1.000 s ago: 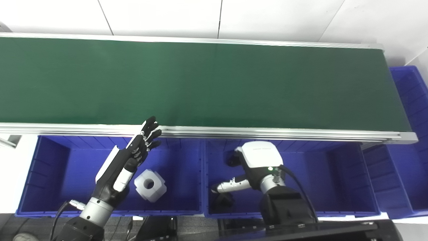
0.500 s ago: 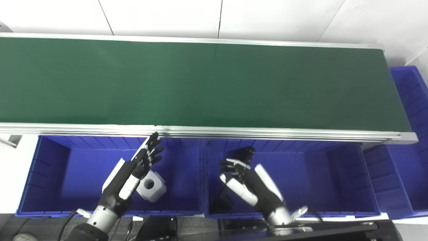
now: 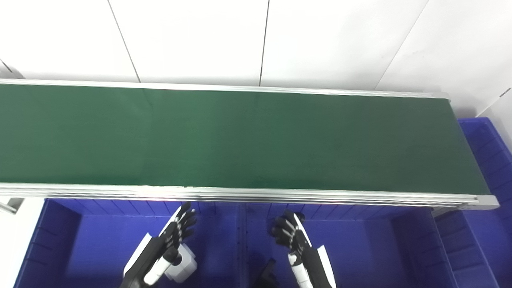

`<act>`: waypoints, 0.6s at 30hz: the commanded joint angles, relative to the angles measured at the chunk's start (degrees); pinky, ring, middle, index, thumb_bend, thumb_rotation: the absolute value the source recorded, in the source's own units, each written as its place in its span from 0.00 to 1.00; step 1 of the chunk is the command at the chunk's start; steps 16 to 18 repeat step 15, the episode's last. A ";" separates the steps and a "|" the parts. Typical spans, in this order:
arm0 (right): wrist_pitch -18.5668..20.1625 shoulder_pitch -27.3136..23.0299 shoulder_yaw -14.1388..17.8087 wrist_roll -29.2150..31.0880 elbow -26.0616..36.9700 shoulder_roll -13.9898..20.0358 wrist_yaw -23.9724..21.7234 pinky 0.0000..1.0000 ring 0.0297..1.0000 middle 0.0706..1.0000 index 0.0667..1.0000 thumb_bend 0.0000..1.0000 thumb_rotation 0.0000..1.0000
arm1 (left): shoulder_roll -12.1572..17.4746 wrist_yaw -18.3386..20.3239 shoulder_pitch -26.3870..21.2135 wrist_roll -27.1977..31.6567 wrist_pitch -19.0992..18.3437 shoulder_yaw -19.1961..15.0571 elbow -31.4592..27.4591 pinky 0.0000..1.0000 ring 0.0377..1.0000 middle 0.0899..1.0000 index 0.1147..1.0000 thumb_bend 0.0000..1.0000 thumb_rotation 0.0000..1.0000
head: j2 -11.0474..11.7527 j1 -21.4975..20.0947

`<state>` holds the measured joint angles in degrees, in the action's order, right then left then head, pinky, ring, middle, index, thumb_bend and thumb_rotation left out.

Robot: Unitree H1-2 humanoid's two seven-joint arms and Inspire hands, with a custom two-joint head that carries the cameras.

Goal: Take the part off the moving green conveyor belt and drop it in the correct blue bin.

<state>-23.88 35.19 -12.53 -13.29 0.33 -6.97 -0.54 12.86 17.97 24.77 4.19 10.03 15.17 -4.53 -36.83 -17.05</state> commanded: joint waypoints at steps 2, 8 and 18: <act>-3.02 -0.55 -4.03 0.08 -0.14 -1.02 3.66 0.77 0.81 0.87 0.96 0.91 1.00 | 0.77 0.58 -0.01 0.37 2.16 -0.75 -1.39 0.92 0.96 0.97 1.00 1.00 0.91 | -0.31 -1.09; -3.03 -1.32 -7.09 -0.20 -0.09 0.16 7.03 0.76 0.81 0.87 0.95 0.93 1.00 | 1.54 1.29 -0.16 0.83 1.51 -1.34 -2.29 0.92 0.96 0.98 1.00 1.00 0.91 | -2.37 -2.65; -2.39 -0.37 -8.36 0.10 3.26 0.21 6.78 0.77 0.82 0.89 0.96 0.91 1.00 | 2.37 1.77 0.37 1.09 -1.59 -1.88 -6.68 0.95 0.97 0.99 1.00 1.00 0.92 | -9.13 -4.78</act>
